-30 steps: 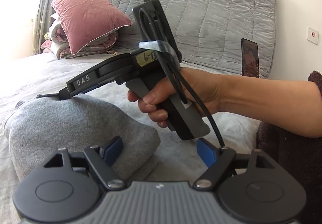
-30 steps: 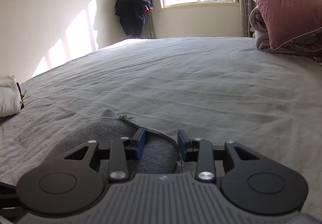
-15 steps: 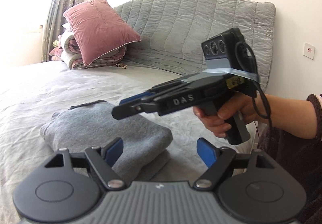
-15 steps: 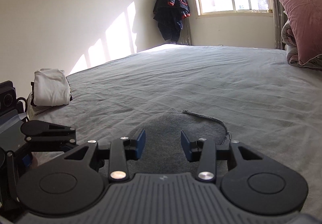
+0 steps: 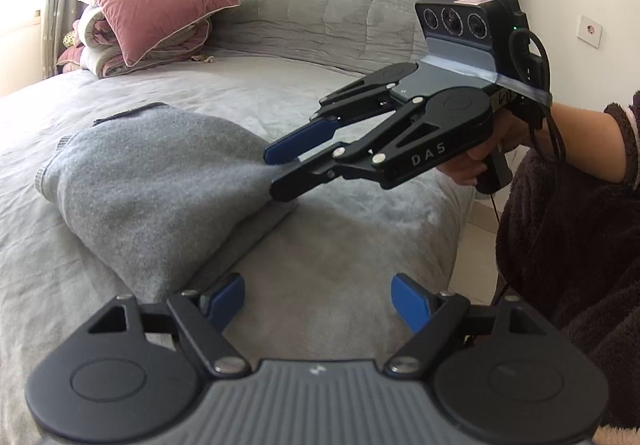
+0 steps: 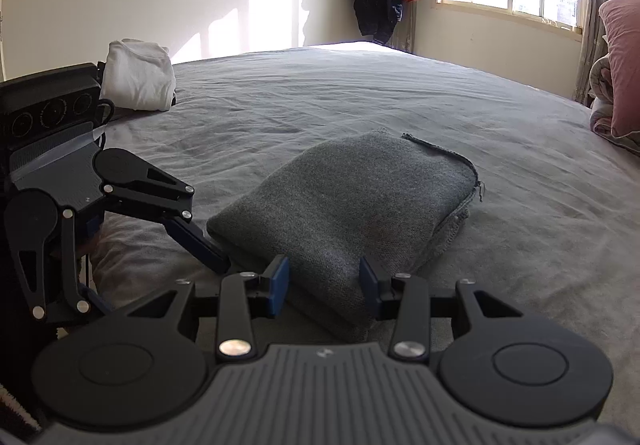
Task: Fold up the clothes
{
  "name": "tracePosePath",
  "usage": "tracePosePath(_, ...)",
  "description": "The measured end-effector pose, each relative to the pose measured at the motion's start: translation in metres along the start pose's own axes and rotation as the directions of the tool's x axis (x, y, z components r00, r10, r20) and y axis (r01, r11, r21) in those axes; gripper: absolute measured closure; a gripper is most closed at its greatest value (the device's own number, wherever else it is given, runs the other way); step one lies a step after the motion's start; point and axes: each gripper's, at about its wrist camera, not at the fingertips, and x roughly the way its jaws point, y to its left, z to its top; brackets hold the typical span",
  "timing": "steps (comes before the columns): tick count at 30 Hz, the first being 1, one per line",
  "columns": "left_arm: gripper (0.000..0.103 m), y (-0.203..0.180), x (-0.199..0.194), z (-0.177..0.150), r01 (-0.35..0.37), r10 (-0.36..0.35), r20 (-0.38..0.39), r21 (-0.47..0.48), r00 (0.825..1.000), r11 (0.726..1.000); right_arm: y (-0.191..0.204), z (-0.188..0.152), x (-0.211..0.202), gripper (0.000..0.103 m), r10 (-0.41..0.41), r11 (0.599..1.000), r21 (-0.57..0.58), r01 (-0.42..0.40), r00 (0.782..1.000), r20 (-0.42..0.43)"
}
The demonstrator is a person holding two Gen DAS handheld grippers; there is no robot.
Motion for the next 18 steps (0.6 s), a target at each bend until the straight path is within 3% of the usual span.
tracePosePath(6, 0.021, 0.002, -0.013, 0.015, 0.091, -0.088, 0.069, -0.046, 0.994, 0.995, 0.004, 0.010, -0.012, 0.059, -0.006, 1.000, -0.007, 0.006, 0.999, 0.032)
tracePosePath(10, 0.019, 0.007, -0.017, 0.032, 0.066, -0.059, 0.150, -0.039, 0.987, 0.997, -0.003, 0.020, -0.010, 0.057, -0.030, 0.999, 0.028, 0.028, 0.997, 0.069)
tracePosePath(13, 0.019, 0.017, -0.008, 0.039, 0.020, -0.012, 0.148, -0.051, 0.989, 0.999, -0.009, 0.025, -0.004, 0.057, -0.049, 0.997, 0.056, 0.045, 0.996, 0.074)
tracePosePath(18, 0.018, 0.018, 0.017, 0.036, 0.003, 0.000, 0.054, -0.054, 0.999, 0.999, -0.013, 0.023, 0.009, 0.057, -0.067, 0.995, 0.077, 0.065, 0.997, 0.024)
